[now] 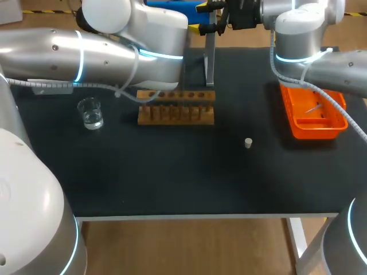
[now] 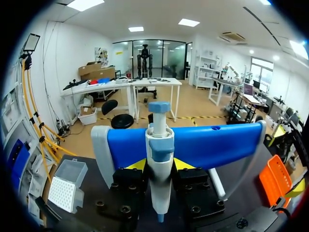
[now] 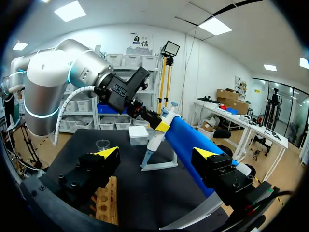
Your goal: Invert the test tube, pick up the pipette, mount the tip to pipette, aspirate from beaker and dispense into the tube, eject the tip, return the pipette, and cap with the stopper.
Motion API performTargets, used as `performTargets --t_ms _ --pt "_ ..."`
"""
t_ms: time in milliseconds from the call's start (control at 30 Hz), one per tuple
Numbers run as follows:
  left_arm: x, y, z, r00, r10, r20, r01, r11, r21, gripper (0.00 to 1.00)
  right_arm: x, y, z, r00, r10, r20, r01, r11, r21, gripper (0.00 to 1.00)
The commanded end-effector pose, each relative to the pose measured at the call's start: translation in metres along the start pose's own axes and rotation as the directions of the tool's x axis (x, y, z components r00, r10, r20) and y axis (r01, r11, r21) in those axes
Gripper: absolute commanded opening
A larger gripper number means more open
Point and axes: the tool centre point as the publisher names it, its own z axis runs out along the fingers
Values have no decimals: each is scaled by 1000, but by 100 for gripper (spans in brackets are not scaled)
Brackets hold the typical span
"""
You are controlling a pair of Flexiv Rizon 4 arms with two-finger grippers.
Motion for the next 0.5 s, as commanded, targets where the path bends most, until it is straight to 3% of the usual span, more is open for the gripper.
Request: performTargets --t_ms 33,67,100,133,200,500 --pt "1 -2 5 1000 -6 3 6 1000 -18 0 0 1 -1 1000 0 0 0 1000 3 100" --pt "1 -1 5 1000 -13 0 13 1000 -21 0 0 1 -1 1000 0 0 0 1000 3 100" --pt "1 0 5 1000 -17 -1 17 1000 -23 16 0 1 -1 1000 0 0 0 1000 3 100" --pt "0 0 5 1000 -20 -2 20 999 -26 37 0 1 -1 1000 0 0 0 1000 3 100" --pt "0 0 5 1000 -22 -9 22 999 -26 100 0 1 -1 1000 0 0 0 1000 3 100" --pt "2 1 -2 999 -29 -13 28 999 -20 100 0 1 -1 1000 0 0 0 1000 3 100"
